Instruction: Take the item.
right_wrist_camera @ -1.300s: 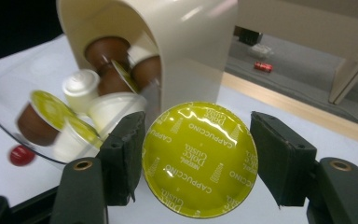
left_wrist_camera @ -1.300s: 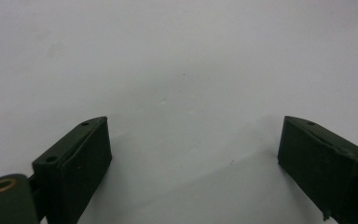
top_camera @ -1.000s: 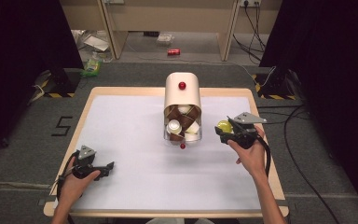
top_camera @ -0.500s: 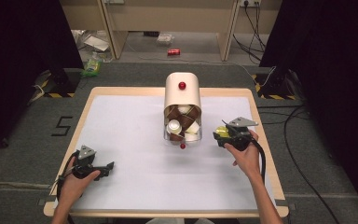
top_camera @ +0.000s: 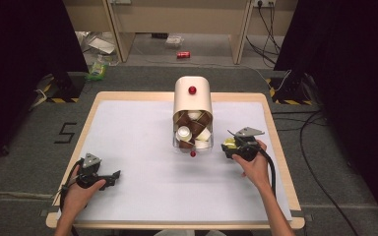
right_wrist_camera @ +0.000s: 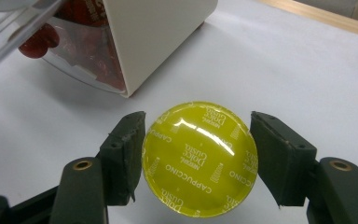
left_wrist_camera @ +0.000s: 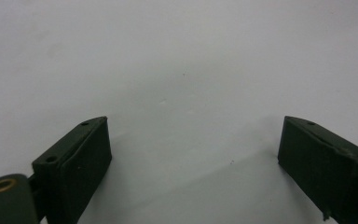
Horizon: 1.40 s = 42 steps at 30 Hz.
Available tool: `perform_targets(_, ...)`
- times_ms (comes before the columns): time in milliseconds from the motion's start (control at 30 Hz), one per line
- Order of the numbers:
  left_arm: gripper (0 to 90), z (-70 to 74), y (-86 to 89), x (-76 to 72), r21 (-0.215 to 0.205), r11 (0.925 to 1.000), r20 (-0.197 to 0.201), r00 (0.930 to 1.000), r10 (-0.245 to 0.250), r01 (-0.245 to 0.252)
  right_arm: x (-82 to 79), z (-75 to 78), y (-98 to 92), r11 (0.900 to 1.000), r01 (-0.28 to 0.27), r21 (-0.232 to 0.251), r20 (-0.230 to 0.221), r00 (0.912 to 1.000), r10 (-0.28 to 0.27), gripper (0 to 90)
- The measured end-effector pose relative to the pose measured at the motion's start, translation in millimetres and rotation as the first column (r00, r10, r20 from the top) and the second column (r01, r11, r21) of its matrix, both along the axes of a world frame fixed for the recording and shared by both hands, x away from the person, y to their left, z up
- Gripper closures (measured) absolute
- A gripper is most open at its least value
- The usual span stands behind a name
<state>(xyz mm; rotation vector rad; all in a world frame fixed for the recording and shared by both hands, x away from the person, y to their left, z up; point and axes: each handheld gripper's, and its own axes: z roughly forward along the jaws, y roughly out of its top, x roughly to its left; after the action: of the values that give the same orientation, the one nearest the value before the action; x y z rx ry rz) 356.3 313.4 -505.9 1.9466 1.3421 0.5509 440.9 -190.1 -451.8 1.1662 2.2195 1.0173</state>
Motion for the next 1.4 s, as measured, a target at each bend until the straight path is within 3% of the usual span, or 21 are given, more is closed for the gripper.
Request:
perform_targets(500, 9.1, 0.0, 0.0, 0.0, 0.0, 1.0, 0.0, 1.0, 0.0, 0.0, 4.1, -14.3, 5.3, 1.0, -0.014, -0.022, -0.039, 0.9991, 0.013, 38.3)
perform_targets(967, 9.1, 0.0, 0.1, 0.0, 0.0, 1.0, 0.0, 1.0, 0.0, 0.0, 5.6, -18.9, 8.8, 0.999, -0.021, -0.03, -0.045, 0.9988, 0.02, 37.5)
perform_targets(1067, 9.1, 0.0, 0.1, 0.0, 0.0, 1.0, 0.0, 1.0, 0.0, 0.0, 5.3, -18.9, 9.2, 1.0, -0.024, -0.019, -0.06, 0.9979, 0.023, 28.5)
perform_targets(1200, 9.1, 0.0, 0.1, 0.0, 0.0, 1.0, 0.0, 1.0, 0.0, 0.0, 4.4, -16.2, 8.4, 1.0, -0.02, -0.003, -0.051, 0.9985, 0.02, 23.1)
perform_targets(1400, 9.0, 0.1, 0.3, 0.0, -0.002, 1.0, -0.001, 1.0, 0.0, 0.0, 1.3, -11.1, 6.0, 1.0, -0.015, 0.01, -0.041, 0.9991, 0.015, 21.0)
